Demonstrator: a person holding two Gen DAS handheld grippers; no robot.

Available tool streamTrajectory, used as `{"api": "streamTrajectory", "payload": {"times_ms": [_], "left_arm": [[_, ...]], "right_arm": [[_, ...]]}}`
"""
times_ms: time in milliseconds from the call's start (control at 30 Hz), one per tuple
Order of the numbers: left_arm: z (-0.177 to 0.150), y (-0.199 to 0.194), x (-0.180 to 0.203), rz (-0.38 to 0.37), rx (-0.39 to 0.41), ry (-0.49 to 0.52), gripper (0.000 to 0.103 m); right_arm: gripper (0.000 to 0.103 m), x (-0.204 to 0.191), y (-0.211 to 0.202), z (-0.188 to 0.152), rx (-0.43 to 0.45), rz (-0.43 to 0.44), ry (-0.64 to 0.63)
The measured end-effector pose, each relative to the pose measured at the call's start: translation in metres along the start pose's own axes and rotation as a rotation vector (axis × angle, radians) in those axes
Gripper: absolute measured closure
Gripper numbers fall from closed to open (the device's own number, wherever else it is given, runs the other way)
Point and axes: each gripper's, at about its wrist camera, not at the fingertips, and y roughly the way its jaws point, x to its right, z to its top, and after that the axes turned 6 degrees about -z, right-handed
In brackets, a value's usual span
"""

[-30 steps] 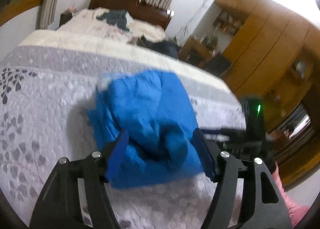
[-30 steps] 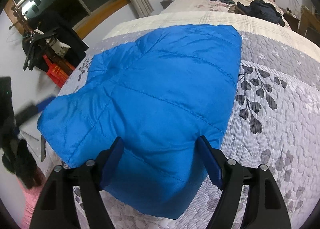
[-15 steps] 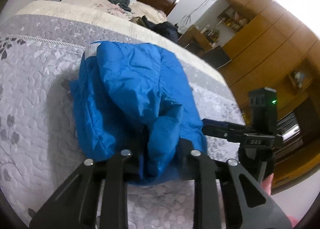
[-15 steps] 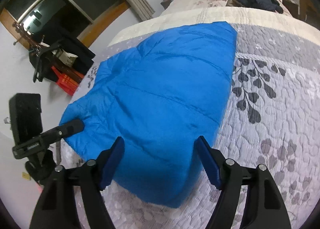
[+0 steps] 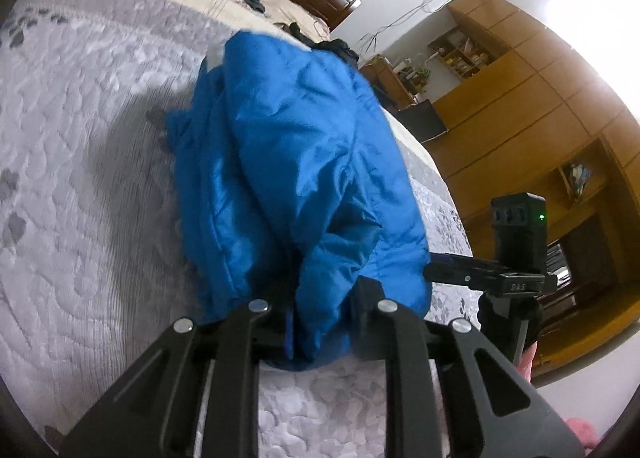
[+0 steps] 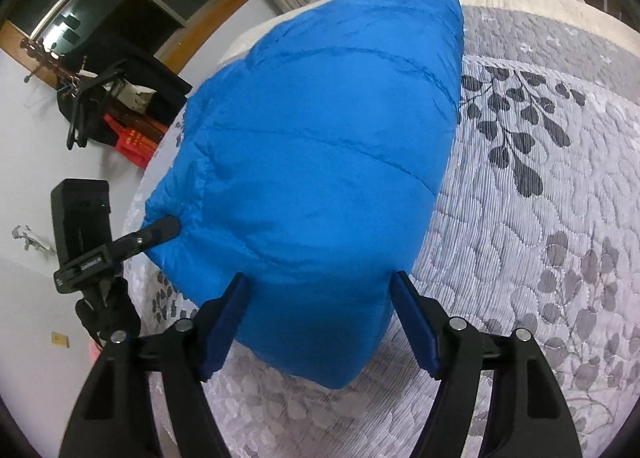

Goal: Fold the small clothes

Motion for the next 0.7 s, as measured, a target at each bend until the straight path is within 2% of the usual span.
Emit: {"api": "streamTrajectory", "payload": {"times_ms": [100,267,467,567,633,700], "left_arm": [[-0.005,0.004,-0.007,0.001,-0.003,0.003,0.084],[-0.01,0.01,-0.006,0.049,-0.007,0.037,0.082],[-0.006,0.011,-0.004,0.049,-0.02,0.03,0.078],[0.001,0.002,0.003,0.035,-0.032,0.021,0.065],[0.003,-0.009,0.009,0.037,-0.01,0.032,0.047],[0.008,-0.022,0.015,0.046,0.033,0.043,0.041]], "right_arm": [[0.029,-0.004,0.006,-0.002,-0.003,-0.021,-0.005],[0.029,-0.008,0.017,-0.005,0.004,-0.063,-0.013],[0.027,-0.005,0.028,-0.006,-0.002,-0.059,0.001],[0.027,-0.007,0.017,-0.004,0.006,-0.056,-0.018],[0.027,-0.008,0.009,-0.003,0.015,-0.051,-0.028],[0.027,-0.008,0.005,-0.002,0.022,-0.058,-0.037]]}}
